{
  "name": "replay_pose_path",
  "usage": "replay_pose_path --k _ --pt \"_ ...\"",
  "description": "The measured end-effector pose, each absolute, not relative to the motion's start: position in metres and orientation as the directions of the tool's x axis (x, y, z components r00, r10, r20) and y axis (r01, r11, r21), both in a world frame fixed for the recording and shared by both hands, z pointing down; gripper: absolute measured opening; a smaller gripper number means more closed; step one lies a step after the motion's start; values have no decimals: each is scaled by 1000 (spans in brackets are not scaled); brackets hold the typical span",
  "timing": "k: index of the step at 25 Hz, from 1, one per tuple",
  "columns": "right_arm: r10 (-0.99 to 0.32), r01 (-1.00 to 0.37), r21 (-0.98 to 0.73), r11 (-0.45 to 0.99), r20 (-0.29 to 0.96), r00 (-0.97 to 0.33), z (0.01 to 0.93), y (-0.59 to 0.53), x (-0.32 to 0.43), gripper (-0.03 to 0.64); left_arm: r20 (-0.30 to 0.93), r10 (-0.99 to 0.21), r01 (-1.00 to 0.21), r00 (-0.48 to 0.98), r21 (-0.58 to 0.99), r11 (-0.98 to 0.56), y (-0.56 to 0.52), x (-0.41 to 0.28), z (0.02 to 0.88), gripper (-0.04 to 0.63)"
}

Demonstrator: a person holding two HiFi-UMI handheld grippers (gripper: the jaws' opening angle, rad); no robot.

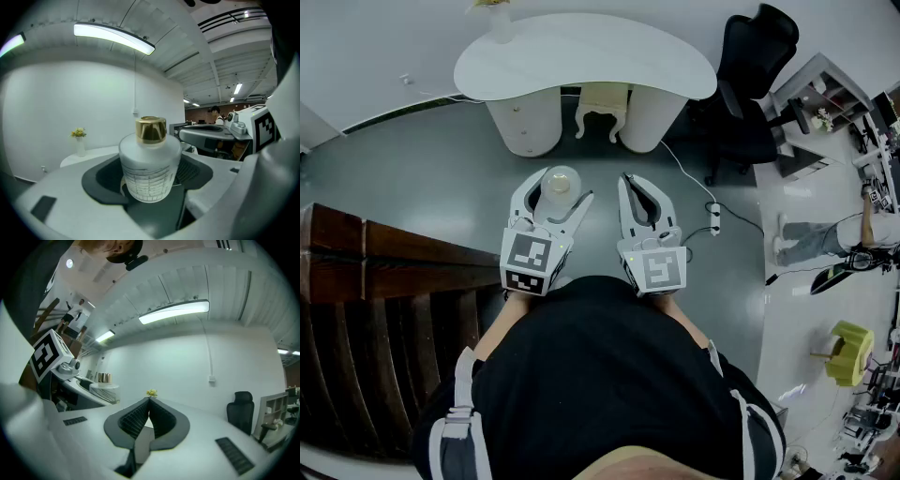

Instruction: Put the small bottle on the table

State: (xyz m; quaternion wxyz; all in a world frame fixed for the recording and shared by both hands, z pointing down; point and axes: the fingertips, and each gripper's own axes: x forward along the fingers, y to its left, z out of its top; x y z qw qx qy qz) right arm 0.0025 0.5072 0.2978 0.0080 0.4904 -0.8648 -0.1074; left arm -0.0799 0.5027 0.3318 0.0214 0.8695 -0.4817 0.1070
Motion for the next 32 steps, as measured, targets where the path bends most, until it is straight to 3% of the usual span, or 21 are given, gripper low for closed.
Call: replay_pose_path --k 6,15,32 --pt "-855 -843 194 502 -36 -518 303 511 6 21 200 -838 -846 507 -67 -528 506 -75 326 333" --pt "-852 -854 163 494 -103 -513 290 507 23 21 182 -850 -856 494 -72 -513 505 -63 325 333" --pt "-827 -829 138 542 -89 -555 310 466 32 21 194 -860 -873 472 -37 -487 462 -57 337 333"
